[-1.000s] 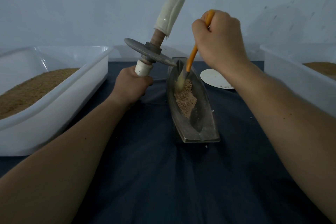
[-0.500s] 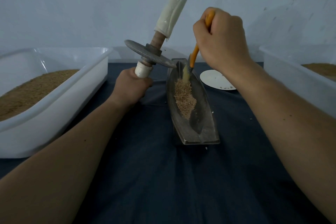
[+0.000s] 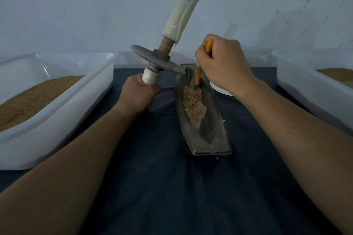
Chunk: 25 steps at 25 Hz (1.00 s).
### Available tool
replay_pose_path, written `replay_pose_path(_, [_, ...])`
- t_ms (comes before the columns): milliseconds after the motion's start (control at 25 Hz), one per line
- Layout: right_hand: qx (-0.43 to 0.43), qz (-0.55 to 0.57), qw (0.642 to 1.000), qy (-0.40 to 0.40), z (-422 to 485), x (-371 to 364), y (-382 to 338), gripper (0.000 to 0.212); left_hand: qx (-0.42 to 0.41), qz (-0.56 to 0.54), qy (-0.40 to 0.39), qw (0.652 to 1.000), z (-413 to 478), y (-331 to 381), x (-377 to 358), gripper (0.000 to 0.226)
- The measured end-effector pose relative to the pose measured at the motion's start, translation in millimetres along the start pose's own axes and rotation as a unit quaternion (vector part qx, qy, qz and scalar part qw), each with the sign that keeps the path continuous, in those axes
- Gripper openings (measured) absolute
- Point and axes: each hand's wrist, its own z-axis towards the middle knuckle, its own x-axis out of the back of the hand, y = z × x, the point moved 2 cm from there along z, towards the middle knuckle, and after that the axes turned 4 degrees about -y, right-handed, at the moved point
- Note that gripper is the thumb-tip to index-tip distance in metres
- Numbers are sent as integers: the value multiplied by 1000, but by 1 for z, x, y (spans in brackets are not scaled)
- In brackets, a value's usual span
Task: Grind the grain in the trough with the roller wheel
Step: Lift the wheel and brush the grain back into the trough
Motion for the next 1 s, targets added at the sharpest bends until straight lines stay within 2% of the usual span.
replay_pose_path(120, [14,11,999,31,1,2,-3,25,1,0,-2,1000,0,-1,0,14])
replay_pose_path(280, [15,-2,1000,11,-3,-2,-2,24,3,-4,-4,1000,0,-2,0,15])
replay_pose_path(600, [12,17,997,72,2,9,-3,26,2,2,0,1000,-1,0,0,15])
replay_pose_path(840, [39,-14,997,59,-1,10,-6,25,2,8,-3,1000,-1,1,0,14])
replay_pose_path(1000, [44,18,998,49,-2,10,-10,27,2,11,-4,1000,-3,2,1,15])
